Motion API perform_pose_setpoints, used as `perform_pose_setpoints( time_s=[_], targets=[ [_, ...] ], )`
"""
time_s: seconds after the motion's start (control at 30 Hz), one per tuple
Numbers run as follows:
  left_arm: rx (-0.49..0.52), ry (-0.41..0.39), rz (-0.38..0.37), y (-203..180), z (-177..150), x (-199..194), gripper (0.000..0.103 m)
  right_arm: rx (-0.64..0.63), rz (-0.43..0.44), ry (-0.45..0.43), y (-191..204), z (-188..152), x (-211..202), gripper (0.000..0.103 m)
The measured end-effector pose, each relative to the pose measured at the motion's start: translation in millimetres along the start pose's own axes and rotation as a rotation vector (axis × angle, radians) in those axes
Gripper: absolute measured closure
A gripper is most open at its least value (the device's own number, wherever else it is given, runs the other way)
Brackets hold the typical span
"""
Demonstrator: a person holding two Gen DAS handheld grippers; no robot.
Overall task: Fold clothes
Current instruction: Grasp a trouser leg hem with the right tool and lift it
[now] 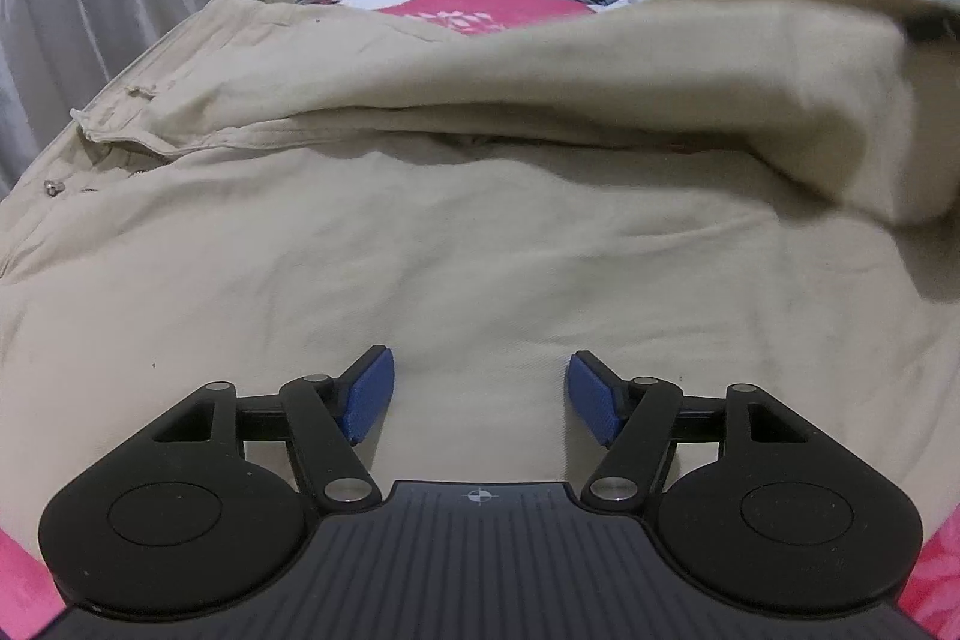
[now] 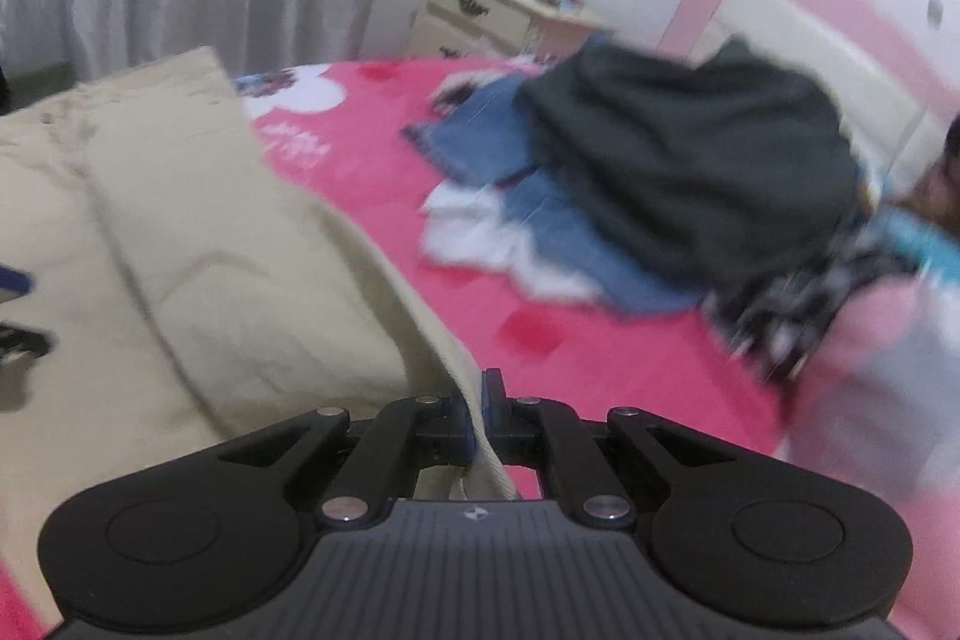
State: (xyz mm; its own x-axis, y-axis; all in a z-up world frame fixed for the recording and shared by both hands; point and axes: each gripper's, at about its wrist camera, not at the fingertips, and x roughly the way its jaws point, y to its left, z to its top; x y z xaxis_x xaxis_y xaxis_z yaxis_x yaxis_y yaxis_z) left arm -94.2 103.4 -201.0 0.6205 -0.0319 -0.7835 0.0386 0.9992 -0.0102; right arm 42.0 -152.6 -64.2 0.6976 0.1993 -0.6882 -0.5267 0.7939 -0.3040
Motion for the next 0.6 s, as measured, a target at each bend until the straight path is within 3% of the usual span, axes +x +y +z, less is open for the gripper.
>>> perform_pose_setpoints(
  time_s=[0.17,0.3,0.43,0.5,0.6],
  targets=[
    [0.013,-0.005,-0.003,-0.6,-2.2,-1.4,0.038,-0.115,-0.096,0.02,-11.6,37.5,43.7,0.1],
    [0.032,-0.008,-0.013,1.0,-3.7,-2.9,0.038,-0.143,-0.138,0.114,-10.1,32.3,104.2,0.1],
    [0.036,0.015,-0.024,9.8,2.1,-10.8,0.038,-0.09,-0.115,0.189,-3.6,7.4,151.8,0.1],
    [-0.001,0.0,-0.053,23.4,13.3,-22.7,0.038,-0.069,-0.076,0.224,0.4,-6.9,164.4,0.1],
    [-0.096,-0.067,-0.088,53.9,44.7,-38.2,0.037,-0.09,-0.052,0.204,1.6,-15.9,166.5,0.1]
  ],
)
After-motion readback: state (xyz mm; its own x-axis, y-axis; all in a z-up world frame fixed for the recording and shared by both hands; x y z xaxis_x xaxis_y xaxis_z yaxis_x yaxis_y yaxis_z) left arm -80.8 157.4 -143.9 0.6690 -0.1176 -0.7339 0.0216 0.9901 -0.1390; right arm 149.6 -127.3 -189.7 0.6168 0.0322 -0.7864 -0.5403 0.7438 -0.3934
